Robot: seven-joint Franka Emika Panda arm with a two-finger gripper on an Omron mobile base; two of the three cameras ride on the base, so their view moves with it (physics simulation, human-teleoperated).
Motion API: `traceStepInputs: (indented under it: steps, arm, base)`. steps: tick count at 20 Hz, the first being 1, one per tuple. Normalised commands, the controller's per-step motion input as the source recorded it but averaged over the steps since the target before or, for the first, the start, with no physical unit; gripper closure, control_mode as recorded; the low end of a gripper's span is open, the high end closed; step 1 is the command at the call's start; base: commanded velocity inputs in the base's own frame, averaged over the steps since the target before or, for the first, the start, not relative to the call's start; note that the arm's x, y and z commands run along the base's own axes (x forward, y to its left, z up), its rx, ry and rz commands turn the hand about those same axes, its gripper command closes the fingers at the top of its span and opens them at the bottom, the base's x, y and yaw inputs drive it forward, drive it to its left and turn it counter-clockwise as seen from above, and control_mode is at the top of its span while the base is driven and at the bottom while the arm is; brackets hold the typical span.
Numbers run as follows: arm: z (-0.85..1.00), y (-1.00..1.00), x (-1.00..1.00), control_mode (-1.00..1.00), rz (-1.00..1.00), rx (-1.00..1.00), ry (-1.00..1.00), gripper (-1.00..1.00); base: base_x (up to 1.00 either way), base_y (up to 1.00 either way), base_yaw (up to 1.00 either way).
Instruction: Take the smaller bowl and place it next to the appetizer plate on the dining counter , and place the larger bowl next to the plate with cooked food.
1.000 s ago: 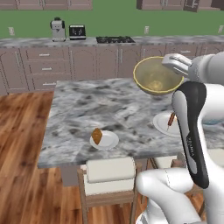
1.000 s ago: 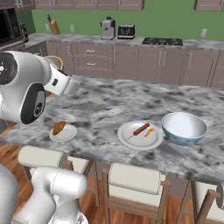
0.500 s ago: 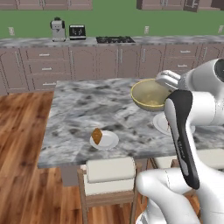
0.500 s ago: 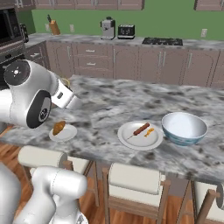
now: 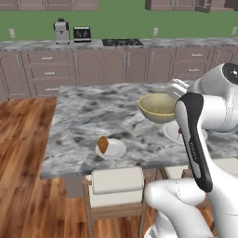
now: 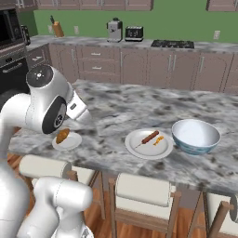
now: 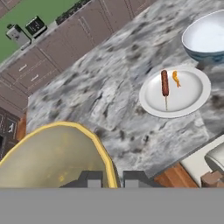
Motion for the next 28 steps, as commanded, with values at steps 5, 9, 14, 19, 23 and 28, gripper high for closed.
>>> traceStepInputs:
  steps: [5, 9, 14, 19, 23, 28]
  arm:
    - [-0.48, -0.06, 0.6, -1.0, 0.0, 0.0, 0.07, 1.0]
    - [-0.5, -0.04, 0.45, -1.0, 0.0, 0.0, 0.09, 1.0]
    - [-0.6, 0.0, 0.04, -1.0, 0.0, 0.0, 0.17, 1.0]
    - [-0.69, 0.0, 0.08, -1.0, 0.0, 0.0, 0.14, 1.0]
    - [-0.61, -0.04, 0.19, -1.0, 0.0, 0.0, 0.12, 1.0]
    - [-0.48, -0.15, 0.3, -1.0, 0.0, 0.0, 0.08, 1.0]
  base:
    - [0.0, 0.0, 0.0]
    - [0.0, 0.0, 0.0]
    - [0.0, 0.0, 0.0]
    - [0.0, 0.0, 0.0]
    - [0.0, 0.0, 0.0]
    - [0.0, 0.0, 0.0]
